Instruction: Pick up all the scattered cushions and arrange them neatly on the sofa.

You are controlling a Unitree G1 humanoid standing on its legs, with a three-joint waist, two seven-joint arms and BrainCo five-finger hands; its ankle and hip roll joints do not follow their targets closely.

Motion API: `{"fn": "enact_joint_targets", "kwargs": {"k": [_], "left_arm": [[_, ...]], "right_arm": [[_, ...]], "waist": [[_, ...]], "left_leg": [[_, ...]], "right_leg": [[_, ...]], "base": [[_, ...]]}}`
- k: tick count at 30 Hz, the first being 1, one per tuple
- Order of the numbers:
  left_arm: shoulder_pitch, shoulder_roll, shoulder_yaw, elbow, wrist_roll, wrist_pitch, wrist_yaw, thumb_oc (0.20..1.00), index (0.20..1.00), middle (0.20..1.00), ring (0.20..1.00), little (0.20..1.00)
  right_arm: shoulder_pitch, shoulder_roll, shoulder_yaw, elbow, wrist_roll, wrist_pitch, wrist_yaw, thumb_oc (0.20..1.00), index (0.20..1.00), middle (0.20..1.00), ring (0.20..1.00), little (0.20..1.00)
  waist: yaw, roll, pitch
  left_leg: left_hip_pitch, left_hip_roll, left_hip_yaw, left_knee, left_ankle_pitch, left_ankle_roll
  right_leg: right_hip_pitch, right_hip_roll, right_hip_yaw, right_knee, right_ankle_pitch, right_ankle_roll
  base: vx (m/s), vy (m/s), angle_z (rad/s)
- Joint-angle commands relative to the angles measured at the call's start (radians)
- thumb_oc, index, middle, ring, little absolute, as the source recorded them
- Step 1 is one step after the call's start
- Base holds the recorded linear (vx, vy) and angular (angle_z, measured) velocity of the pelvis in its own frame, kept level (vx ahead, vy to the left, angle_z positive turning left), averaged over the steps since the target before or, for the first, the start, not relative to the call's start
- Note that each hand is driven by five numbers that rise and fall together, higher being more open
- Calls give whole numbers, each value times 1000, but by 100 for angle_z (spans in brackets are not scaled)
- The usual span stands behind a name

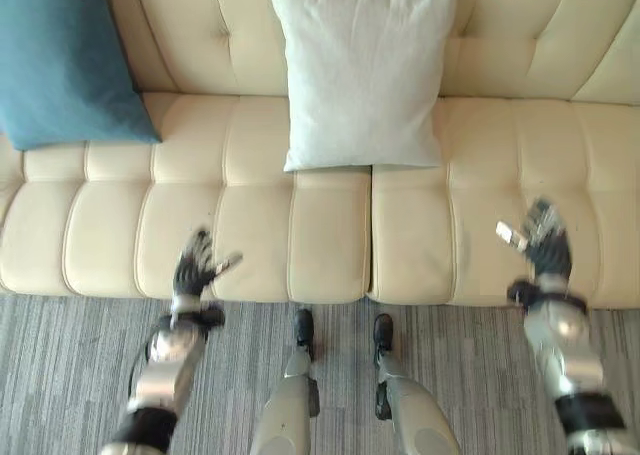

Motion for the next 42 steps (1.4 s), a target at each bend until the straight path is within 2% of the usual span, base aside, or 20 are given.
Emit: {"fn": "enact_joint_targets", "kwargs": {"k": [1,5,11,12,14,15,17,19,20,21,22,24,26,28,29,31,34,35,38,42], "left_arm": [[-14,30,42,72,86,3,-55,1000,1000,1000,1000,1000],[52,38,48,216,260,45,-68,1000,1000,1000,1000,1000],[64,46,44,260,298,50,-68,1000,1000,1000,1000,1000],[67,53,43,254,305,48,-67,1000,1000,1000,1000,1000],[56,88,41,231,304,33,-44,1000,1000,1000,1000,1000],[47,92,42,229,294,33,-38,1000,1000,1000,1000,1000],[28,94,43,212,272,31,-20,1000,1000,1000,1000,1000],[33,83,66,192,227,33,-8,1000,1000,1000,1000,1000],[40,78,69,193,219,39,-6,1000,1000,1000,1000,1000],[40,78,69,193,219,39,-6,1000,1000,1000,1000,1000],[42,72,74,192,216,41,-3,1000,1000,1000,1000,1000],[36,66,70,202,218,42,7,1000,1000,1000,1000,1000],[14,52,44,213,236,48,15,1000,1000,1000,1000,1000],[2,49,37,215,237,49,21,1000,1000,1000,1000,1000],[-13,43,29,216,232,47,21,1000,1000,1000,1000,1000],[-26,31,15,207,228,45,15,1000,1000,1000,1000,1000],[-19,29,9,184,232,41,-3,1000,1000,1000,1000,1000],[-14,24,9,181,232,42,-7,1000,1000,1000,1000,1000],[-11,5,-7,187,233,49,-12,1000,1000,1000,1000,1000],[-15,7,-31,183,247,58,-29,1000,1000,1000,1000,1000]], "right_arm": [[-10,-61,-18,21,-153,0,55,1000,1000,1000,1000,1000],[39,-66,51,204,-311,44,72,1000,1000,1000,1000,1000],[40,-81,94,291,-383,69,73,1000,1000,1000,1000,1000],[43,-83,104,292,-391,77,79,1000,1000,1000,1000,1000],[28,-76,124,279,-395,75,68,1000,1000,1000,1000,1000],[22,-70,128,272,-391,80,67,1000,1000,1000,1000,1000],[18,-56,141,276,-372,76,59,1000,1000,1000,1000,1000],[34,-39,141,291,-354,71,55,1000,1000,1000,1000,1000],[38,-30,132,291,-349,70,51,1000,1000,1000,1000,1000],[38,-30,132,291,-349,70,51,1000,1000,1000,1000,1000],[39,-26,125,282,-344,73,49,1000,1000,1000,1000,1000],[35,-23,129,277,-330,73,41,1000,1000,1000,1000,1000],[24,-39,129,263,-306,68,21,1000,1000,1000,1000,1000],[20,-48,128,268,-303,67,10,1000,1000,1000,1000,1000],[13,-54,128,273,-298,68,5,1000,1000,1000,1000,1000],[7,-62,126,281,-295,75,0,1000,1000,1000,1000,1000],[6,-65,123,278,-289,68,8,1000,1000,1000,1000,1000],[6,-63,125,274,-293,69,14,1000,1000,1000,1000,1000],[10,-59,127,287,-304,72,17,1000,1000,1000,1000,1000],[23,-47,120,291,-294,74,21,1000,1000,1000,1000,1000]], "waist": [[-10,-20,-119],[-9,-23,-154],[-3,-36,-150],[-2,-40,-146],[-2,-67,-96],[1,-69,-86],[20,-60,-68],[47,-43,-84],[68,-51,-101],[68,-50,-102],[85,-60,-109],[107,-71,-117],[103,-55,-112],[98,-46,-102],[95,-42,-90],[76,-54,-76],[55,-81,-78],[51,-83,-81],[35,-70,-105],[11,-68,-128]], "left_leg": [[154,24,31,10,-151,-51],[226,17,64,29,-179,-40],[261,-4,67,39,-201,-17],[262,-11,68,38,-204,-10],[234,-25,80,55,-191,4],[213,-21,80,65,-184,9],[162,-7,83,77,-153,17],[149,10,72,64,-121,23],[127,7,62,59,-100,17],[124,9,63,59,-98,17],[112,11,55,60,-90,10],[59,23,56,64,-44,-11],[-14,53,49,49,34,-57],[-37,58,45,44,60,-76],[-49,56,41,50,58,-80],[-44,30,24,114,-9,-58],[7,-10,-7,229,-149,-37],[29,-24,-27,239,-176,-33],[90,-31,-45,186,-185,-23],[140,-24,-18,137,-184,-16]], "right_leg": [[5,-27,12,15,-46,75],[66,-33,28,13,-42,83],[78,-46,45,19,-21,95],[68,-49,51,22,-9,101],[-4,-60,67,58,71,148],[-25,-58,63,83,55,148],[-22,-44,43,202,-37,121],[40,-24,47,384,-147,87],[109,-23,56,410,-163,88],[108,-21,56,406,-159,88],[164,-17,46,349,-211,75],[194,8,44,260,-255,45],[189,63,60,146,-269,8],[179,71,48,135,-257,1],[166,73,41,136,-248,-1],[142,54,14,124,-218,4],[121,21,10,98,-165,9],[118,20,12,92,-158,9],[119,38,21,84,-154,12],[130,40,28,85,-152,13]], "base": [[-50,129,-22],[-69,138,-22],[-92,102,-17],[-315,143,-18],[-469,70,-46],[-477,-6,-63],[-406,16,-34],[-328,-70,0],[-228,-125,-8],[-157,-182,-6],[-108,-154,15],[-217,-223,10],[-311,-254,-12],[-242,-151,36],[-364,-132,40],[-329,-89,20],[-208,-42,50],[-123,1,10],[2,63,-2],[24,60,-9]]}}
